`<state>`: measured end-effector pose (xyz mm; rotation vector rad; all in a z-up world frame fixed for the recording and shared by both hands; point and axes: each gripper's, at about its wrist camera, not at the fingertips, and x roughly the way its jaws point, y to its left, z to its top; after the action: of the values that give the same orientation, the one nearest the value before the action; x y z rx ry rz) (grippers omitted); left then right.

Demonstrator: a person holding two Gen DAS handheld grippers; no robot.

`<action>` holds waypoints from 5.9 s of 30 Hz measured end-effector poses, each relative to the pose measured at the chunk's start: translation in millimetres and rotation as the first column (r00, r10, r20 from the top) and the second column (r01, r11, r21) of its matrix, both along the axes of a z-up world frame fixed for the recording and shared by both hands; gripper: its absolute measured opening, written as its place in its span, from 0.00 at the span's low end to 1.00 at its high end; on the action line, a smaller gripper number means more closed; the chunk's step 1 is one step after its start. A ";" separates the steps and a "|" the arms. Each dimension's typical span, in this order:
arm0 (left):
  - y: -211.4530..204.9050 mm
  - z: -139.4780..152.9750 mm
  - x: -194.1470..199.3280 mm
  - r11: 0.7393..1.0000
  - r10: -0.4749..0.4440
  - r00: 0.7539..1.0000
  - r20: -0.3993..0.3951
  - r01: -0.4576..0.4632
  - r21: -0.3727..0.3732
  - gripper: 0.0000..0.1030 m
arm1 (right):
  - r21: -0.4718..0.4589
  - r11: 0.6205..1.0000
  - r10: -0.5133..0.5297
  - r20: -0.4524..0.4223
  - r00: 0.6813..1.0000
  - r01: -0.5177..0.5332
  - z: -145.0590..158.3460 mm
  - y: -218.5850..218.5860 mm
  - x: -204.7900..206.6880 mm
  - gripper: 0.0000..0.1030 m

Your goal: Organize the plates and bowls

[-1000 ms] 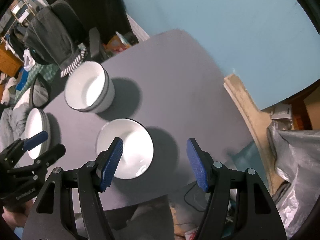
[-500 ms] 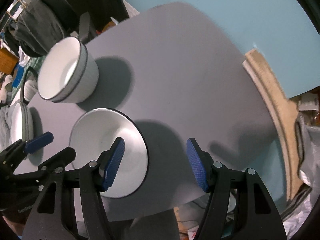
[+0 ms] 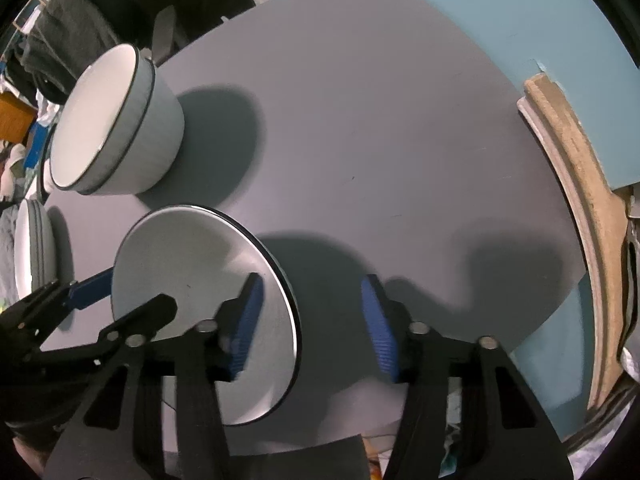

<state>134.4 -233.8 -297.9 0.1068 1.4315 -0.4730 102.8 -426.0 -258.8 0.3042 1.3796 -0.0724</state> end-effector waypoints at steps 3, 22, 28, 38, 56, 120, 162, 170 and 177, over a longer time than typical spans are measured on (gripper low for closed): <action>0.1 -4.8 2.9 1.000 0.013 1.000 -0.020 -0.013 0.002 0.57 | 0.006 1.000 0.010 -0.006 1.000 -0.010 -2.4 0.6 -1.3 0.38; -17.2 -8.6 2.9 1.000 -0.024 0.995 -0.094 0.023 -0.015 0.09 | 0.069 0.998 0.015 -0.059 0.998 -0.011 -8.5 3.4 -3.5 0.09; -16.8 -5.7 -3.3 1.000 -0.027 0.997 -0.077 0.027 0.007 0.07 | 0.077 0.997 0.010 -0.051 0.999 -0.006 -2.8 1.2 -3.7 0.07; 6.3 3.1 -6.1 0.999 0.031 0.996 -0.089 -0.029 0.021 0.07 | 0.079 0.995 0.060 -0.073 0.996 -0.054 11.2 -0.1 12.1 0.07; 48.4 67.0 4.1 0.989 0.144 0.990 -0.003 -0.144 -0.021 0.07 | 0.028 0.982 0.186 0.022 0.982 -0.186 68.1 37.6 21.1 0.07; 40.0 65.3 119.8 0.978 0.174 0.978 0.115 -0.186 0.097 0.24 | 0.040 0.966 0.258 -0.030 0.966 -0.257 62.1 59.0 134.0 0.10; 94.7 164.2 62.7 0.962 0.273 0.938 0.212 -0.265 -0.064 0.58 | -0.114 0.953 0.298 0.174 0.938 -0.282 166.0 62.0 86.6 0.67; 106.1 169.4 55.0 0.963 0.271 0.940 0.207 -0.262 -0.070 0.69 | -0.107 0.952 0.302 0.182 0.936 -0.286 176.2 59.1 78.9 0.69; 109.9 166.7 56.5 0.963 0.270 0.944 0.190 -0.261 -0.072 0.79 | -0.085 0.954 0.299 0.166 0.940 -0.289 173.2 56.7 80.4 0.69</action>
<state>190.9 -123.9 -131.2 -0.0750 1.2161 -0.2636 183.2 -369.3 -85.6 0.0495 1.2299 0.1583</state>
